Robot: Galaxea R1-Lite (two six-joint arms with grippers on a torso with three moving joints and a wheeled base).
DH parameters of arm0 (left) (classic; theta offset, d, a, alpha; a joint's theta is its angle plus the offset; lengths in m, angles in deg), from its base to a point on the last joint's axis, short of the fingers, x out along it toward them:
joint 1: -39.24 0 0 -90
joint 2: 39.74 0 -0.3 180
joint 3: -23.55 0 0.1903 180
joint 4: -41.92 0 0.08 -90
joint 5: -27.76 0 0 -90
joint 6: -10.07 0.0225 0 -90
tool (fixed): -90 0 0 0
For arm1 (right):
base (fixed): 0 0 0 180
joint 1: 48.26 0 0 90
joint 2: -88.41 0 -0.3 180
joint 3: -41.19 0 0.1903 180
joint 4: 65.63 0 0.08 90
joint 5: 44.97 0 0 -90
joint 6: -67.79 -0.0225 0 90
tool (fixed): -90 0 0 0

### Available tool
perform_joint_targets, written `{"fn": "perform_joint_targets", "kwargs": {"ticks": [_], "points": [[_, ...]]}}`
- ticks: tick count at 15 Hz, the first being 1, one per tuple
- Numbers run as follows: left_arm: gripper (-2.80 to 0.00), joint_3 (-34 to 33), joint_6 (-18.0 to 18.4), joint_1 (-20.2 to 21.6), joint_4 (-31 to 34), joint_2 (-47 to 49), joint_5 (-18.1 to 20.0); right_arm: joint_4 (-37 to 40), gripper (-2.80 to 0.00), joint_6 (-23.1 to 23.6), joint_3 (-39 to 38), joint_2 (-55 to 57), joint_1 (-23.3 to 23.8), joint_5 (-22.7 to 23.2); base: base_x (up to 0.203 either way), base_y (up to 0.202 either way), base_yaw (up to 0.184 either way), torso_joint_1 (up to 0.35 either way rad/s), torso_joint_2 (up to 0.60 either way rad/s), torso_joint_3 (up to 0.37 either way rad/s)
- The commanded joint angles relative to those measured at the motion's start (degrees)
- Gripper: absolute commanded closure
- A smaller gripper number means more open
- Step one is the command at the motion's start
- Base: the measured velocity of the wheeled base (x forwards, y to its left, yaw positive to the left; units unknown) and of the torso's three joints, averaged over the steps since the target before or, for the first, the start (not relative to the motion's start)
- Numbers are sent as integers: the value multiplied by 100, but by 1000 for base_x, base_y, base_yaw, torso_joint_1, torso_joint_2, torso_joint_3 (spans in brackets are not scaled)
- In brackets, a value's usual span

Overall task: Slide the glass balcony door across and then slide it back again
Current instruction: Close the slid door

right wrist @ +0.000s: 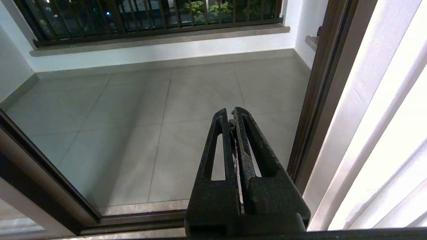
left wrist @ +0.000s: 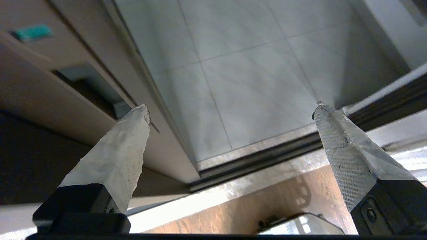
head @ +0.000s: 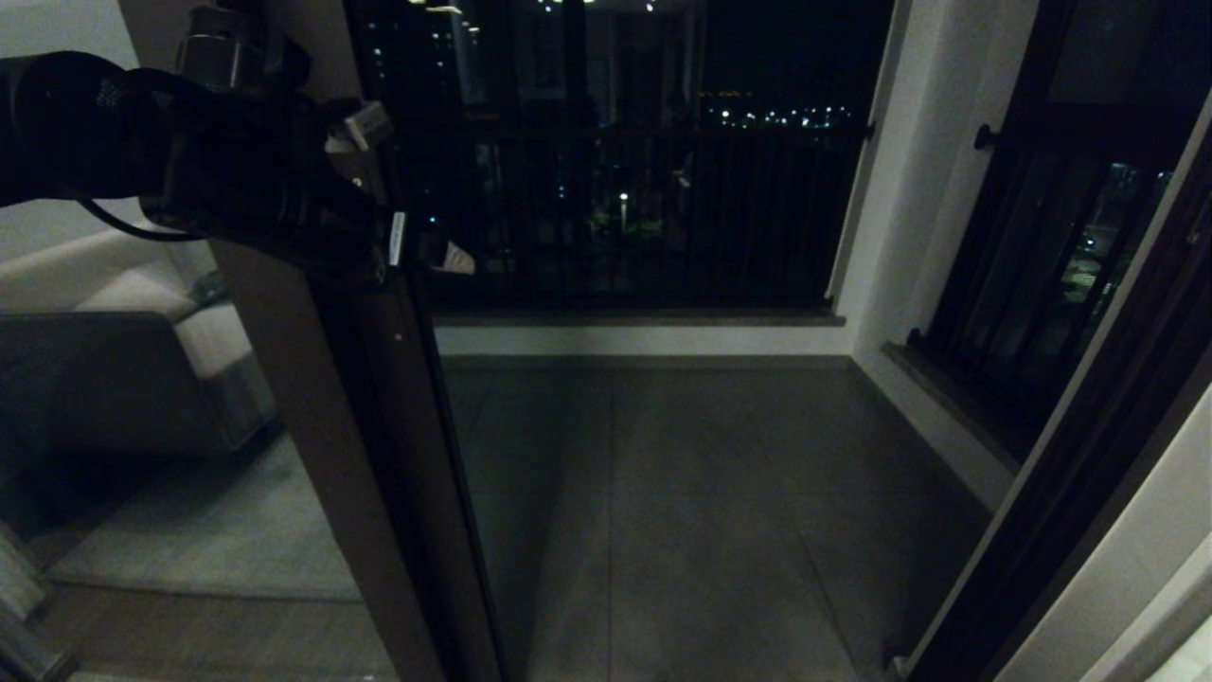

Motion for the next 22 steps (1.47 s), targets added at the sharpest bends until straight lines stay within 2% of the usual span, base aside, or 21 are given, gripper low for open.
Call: {"fn": "perform_joint_targets", "kwargs": {"ticks": [1,12,15,22], "points": [[-280,107,99,67,22,126,-15,0,0,-2,0,4,0,-5,0,0,0,0,0,0],[-280,132,215,241,-20,312,1,0,0,-2,0,4,0,-4,0,0,0,0,0,0],[-280,71,190,209,-813,423,2,0,0,-2,0,4,0,-5,0,0,0,0,0,0],[-280,81,189,120,-821,477,8,0,0,-2,0,4,0,4,0,0,0,0,0,0]]}}
